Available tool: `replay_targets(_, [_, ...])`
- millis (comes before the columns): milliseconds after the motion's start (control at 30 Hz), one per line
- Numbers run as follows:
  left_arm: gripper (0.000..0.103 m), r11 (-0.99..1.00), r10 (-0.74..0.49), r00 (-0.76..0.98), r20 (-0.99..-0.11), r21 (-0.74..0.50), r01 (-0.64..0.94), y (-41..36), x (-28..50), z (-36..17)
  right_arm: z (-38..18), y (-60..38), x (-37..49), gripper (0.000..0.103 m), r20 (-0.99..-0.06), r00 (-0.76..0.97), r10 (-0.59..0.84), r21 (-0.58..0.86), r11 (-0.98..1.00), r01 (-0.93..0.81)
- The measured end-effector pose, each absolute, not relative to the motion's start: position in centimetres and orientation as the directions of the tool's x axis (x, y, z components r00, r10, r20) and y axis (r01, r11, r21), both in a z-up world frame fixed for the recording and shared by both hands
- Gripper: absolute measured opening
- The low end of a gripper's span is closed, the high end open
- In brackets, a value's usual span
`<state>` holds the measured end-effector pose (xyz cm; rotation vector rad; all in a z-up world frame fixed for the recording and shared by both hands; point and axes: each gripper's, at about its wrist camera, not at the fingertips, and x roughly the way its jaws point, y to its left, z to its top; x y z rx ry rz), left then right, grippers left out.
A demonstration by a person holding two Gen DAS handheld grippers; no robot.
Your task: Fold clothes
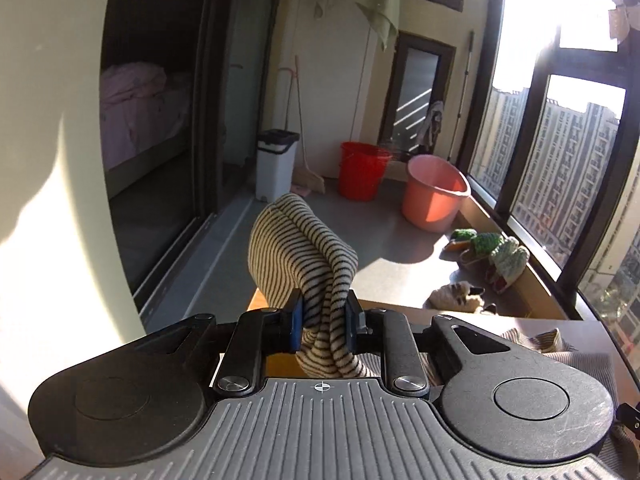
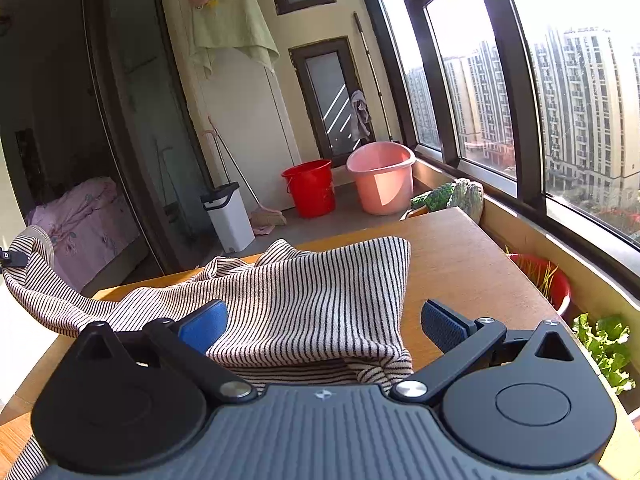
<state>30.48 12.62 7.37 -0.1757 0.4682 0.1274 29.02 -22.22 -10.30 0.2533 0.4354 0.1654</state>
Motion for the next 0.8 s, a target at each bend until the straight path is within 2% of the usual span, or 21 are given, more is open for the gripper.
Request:
replay_targets(200, [0.022, 0.981, -0.155, 0.898, -0.412, -0.174, 0.090, 3.9, 32.3, 10.0, -10.4, -22.1, 29.2, 0.103, -0.396, 0.893, 0.214, 0.288, 0.952, -0.100])
replay_targets(400, [0.025, 0.925, -0.373, 0.819, -0.437, -0.240, 0.293, -3.4, 33.4, 7.4, -10.6, -22.5, 29.2, 0.103, -0.398, 0.891, 0.218, 0.308, 0.947, -0.094])
replay_targets(533, [0.034, 0.872, -0.485, 0.760, -0.432, -0.307, 0.382, -5.2, 33.6, 5.2, -10.8, -22.7, 29.2, 0.103, -0.401, 0.888, 0.227, 0.324, 0.941, -0.094])
replay_targets(600, [0.043, 0.849, -0.525, 0.738, -0.424, -0.323, 0.419, -5.3, 33.3, 4.2, -10.9, -22.8, 29.4, 0.103, -0.403, 0.886, 0.230, 0.330, 0.939, -0.094])
replay_targets(633, [0.051, 0.838, -0.543, 0.727, -0.421, -0.330, 0.435, -5.4, 33.1, 3.8, -10.9, -22.8, 29.4, 0.103, -0.403, 0.885, 0.231, 0.333, 0.938, -0.093])
replay_targets(767, [0.062, 0.825, -0.563, 0.709, -0.424, -0.337, 0.453, -4.8, 32.0, 2.2, -11.1, -22.9, 29.5, 0.103, -0.407, 0.884, 0.232, 0.339, 0.936, -0.089])
replay_targets(800, [0.067, 0.827, -0.561, 0.708, -0.429, -0.341, 0.448, -4.3, 31.7, 1.7, -11.1, -23.0, 29.6, 0.103, -0.408, 0.883, 0.230, 0.339, 0.937, -0.088])
